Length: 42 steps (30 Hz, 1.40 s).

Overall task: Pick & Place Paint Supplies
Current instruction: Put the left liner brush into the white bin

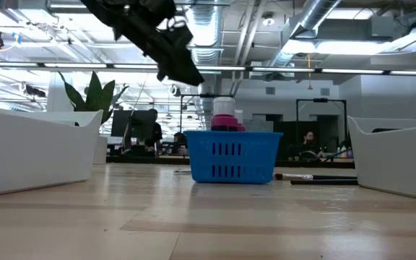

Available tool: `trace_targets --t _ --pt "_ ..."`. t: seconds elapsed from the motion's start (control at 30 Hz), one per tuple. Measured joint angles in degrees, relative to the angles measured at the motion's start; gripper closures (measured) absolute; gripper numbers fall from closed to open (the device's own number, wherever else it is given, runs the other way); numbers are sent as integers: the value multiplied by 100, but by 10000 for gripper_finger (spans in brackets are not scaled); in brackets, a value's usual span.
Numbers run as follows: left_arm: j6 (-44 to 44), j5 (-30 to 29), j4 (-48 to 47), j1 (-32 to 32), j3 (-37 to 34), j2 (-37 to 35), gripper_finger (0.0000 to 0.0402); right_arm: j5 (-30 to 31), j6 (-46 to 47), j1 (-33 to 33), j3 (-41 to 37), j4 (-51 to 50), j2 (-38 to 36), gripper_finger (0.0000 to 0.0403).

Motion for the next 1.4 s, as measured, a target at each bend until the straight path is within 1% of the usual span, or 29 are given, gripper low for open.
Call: trace_targets --t 0.13,0.2,0.27,0.4,0.53,0.63,0.7,0.77,0.83,0.9,1.07,1.2,1.27,1.4 --pt "168 66 62 -57 -419 -698 280 -182 -24 -1228 -896 29 -597 137" --pt "202 104 361 -167 -744 -1024 280 -366 -13 -1737 -1375 258 -845 137" --pt "213 127 664 -290 -1193 -1323 280 -629 -159 -2154 -1901 678 -1065 137" --pt "195 174 1693 -554 -2049 -1900 280 -1227 -607 -2742 -3045 2042 -1409 137" --pt "55 197 2905 -825 -2788 -2215 281 -1337 -589 -3369 -3989 3158 -1495 137" --pt "60 195 3622 -1016 -3138 -2269 288 -1594 -741 -3895 -4517 3641 -1394 137" --pt "62 197 3775 -1064 -3244 -2261 294 -1991 -1214 -4232 -4862 4064 -1296 137" --pt "73 195 3821 -1062 -3253 -2219 299 -2605 -1964 -4536 -5122 4383 -1186 137" --pt "212 169 3774 -1062 -3294 -2215 303 -3281 -2864 -4765 -5326 4545 -1047 137" --pt "364 168 3783 -1062 -3294 -2214 305 -3711 -3631 -4905 -5444 4549 -828 137" --pt "413 171 3736 -1060 -3292 -2214 307 -3724 -4985 -4980 -5453 4580 -222 137" --pt "667 171 3631 -1075 -3290 -2184 308 -3702 -5929 -4953 -5451 4986 320 137" --pt "680 173 3502 -1084 -3289 -2164 308 -3698 -6264 -4950 -5389 5174 627 137" --pt "746 175 3457 -1084 -3288 -2164 308 -3675 -6660 -4952 -5028 5134 1250 143"
